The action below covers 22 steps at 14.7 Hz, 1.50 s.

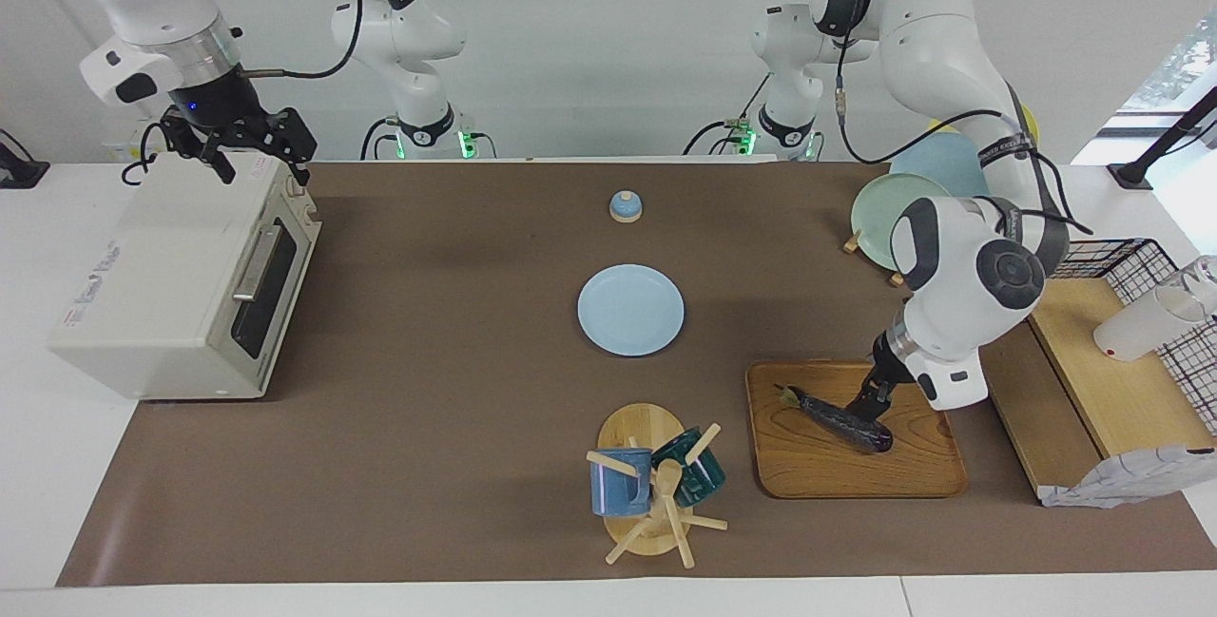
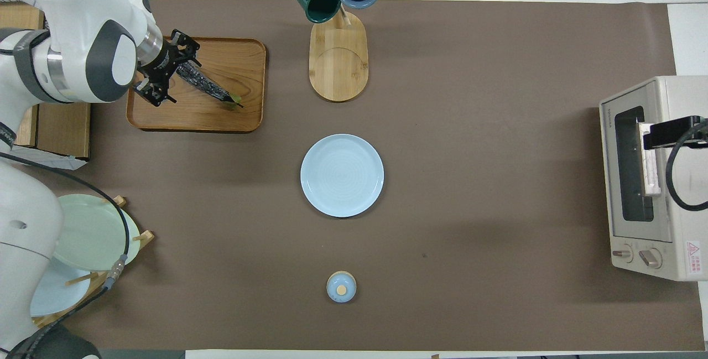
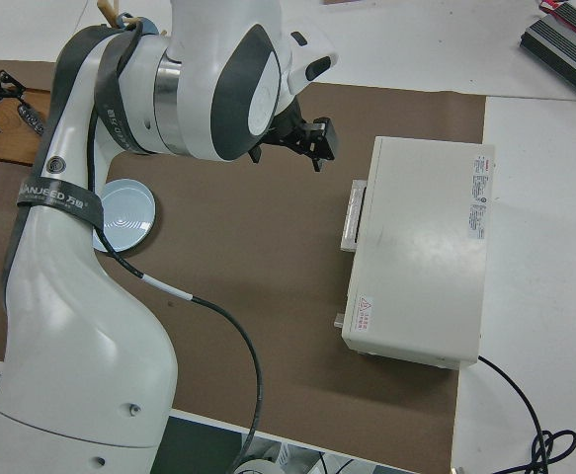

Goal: Put eggplant into oven
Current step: 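Reach the left gripper to the eggplant on the wooden tray and grasp it, then carry the eggplant to the blue plate while the right gripper opens the oven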

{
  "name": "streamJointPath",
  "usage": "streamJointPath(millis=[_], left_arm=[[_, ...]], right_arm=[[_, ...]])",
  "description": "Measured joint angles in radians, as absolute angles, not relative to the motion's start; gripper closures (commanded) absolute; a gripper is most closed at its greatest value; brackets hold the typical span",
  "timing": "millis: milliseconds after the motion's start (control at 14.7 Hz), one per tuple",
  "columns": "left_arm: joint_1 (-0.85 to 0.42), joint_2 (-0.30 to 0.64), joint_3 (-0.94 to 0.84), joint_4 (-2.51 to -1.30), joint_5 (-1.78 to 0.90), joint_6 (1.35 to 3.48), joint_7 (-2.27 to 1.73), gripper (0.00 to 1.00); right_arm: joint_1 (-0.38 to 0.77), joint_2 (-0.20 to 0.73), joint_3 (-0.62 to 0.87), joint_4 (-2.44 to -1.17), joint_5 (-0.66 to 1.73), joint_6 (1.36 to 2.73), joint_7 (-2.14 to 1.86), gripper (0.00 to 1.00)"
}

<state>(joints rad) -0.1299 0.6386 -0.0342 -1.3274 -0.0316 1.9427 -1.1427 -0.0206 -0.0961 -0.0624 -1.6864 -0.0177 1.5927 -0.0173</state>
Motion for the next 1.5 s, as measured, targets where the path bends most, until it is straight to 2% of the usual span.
streamJointPath(millis=[68, 341, 614, 818, 886, 955, 1023, 1091, 1500], left_arm=[[-0.13, 0.649, -0.034, -1.327, -0.032, 1.969, -1.179, 0.0], [-0.131, 0.657, -0.034, -1.362, -0.03, 2.07, -1.26, 0.0], [-0.147, 0.654, -0.034, -1.466, -0.028, 2.197, -1.276, 0.0], [-0.149, 0.648, -0.034, -1.478, -0.027, 2.206, -1.277, 0.25], [-0.149, 0.643, -0.033, -1.478, -0.027, 2.206, -1.277, 0.46], [-0.149, 0.639, -0.033, -1.479, -0.027, 2.206, -1.277, 0.77], [-0.149, 0.637, -0.033, -1.479, -0.026, 2.206, -1.277, 0.96], [-0.149, 0.635, -0.033, -1.479, -0.025, 2.206, -1.277, 1.0], [-0.152, 0.629, -0.037, -1.468, 0.018, 2.188, -1.271, 1.0]], right_arm=[[-0.022, -0.098, -0.065, -1.702, -0.018, 1.599, -0.017, 1.0], [-0.027, -0.115, -0.066, -1.842, -0.024, 1.788, -0.017, 1.0], [-0.071, -0.116, -0.068, -1.966, -0.087, 1.913, -0.039, 1.0], [-0.118, -0.099, -0.07, -2.003, -0.094, 1.961, -0.134, 1.0], [-0.128, -0.09, -0.071, -2.015, -0.094, 1.977, -0.147, 1.0], [-0.13, -0.083, -0.072, -2.025, -0.094, 1.99, -0.147, 1.0], [-0.129, -0.077, -0.071, -2.034, -0.094, 2.003, -0.139, 1.0], [-0.126, -0.072, -0.071, -2.04, -0.094, 2.011, -0.123, 1.0], [-0.124, -0.079, -0.069, -2.075, -0.094, 2.047, -0.114, 1.0]])
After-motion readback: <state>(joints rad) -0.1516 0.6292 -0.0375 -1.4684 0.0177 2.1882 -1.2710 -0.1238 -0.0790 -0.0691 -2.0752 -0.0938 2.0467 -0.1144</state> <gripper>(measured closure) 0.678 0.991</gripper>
